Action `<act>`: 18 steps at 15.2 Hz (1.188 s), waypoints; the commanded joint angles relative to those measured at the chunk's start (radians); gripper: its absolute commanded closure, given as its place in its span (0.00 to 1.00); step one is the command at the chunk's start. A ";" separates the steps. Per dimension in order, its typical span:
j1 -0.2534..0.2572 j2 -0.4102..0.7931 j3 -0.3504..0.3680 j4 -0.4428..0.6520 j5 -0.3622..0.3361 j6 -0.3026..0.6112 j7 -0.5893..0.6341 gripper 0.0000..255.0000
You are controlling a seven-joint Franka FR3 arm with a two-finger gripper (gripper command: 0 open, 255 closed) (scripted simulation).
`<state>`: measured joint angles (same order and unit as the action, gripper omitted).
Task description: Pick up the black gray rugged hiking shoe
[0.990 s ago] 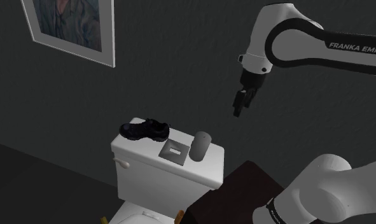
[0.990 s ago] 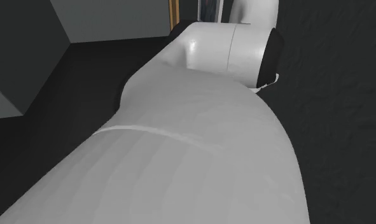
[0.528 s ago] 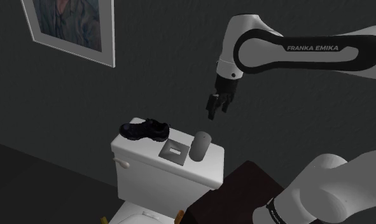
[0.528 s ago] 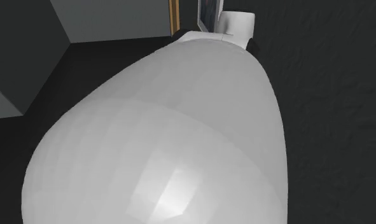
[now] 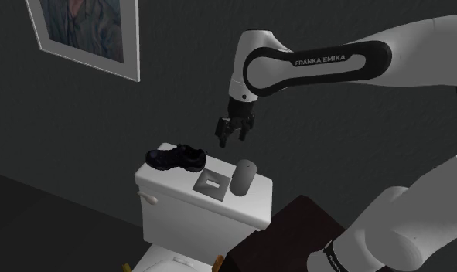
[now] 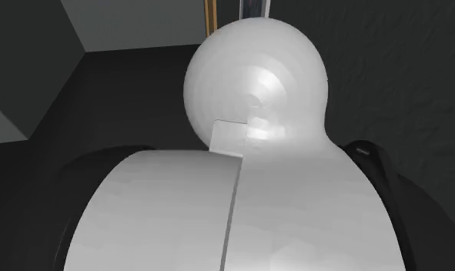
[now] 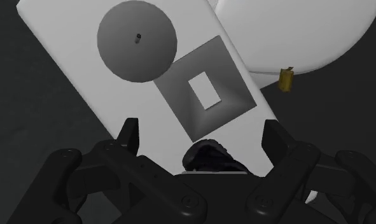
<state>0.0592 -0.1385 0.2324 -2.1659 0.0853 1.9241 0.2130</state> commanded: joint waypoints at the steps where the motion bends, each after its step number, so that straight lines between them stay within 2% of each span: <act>1: 0.005 0.064 0.011 0.037 0.004 0.031 0.035 0.00; 7: 0.030 0.286 0.033 0.211 -0.007 0.094 0.138 0.00; 13: 0.069 0.516 0.034 0.438 -0.026 0.115 0.229 0.00; 18: 0.072 0.541 0.031 0.417 -0.030 0.160 0.227 0.00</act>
<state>0.1310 0.3955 0.2643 -1.7458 0.0562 2.0736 0.4405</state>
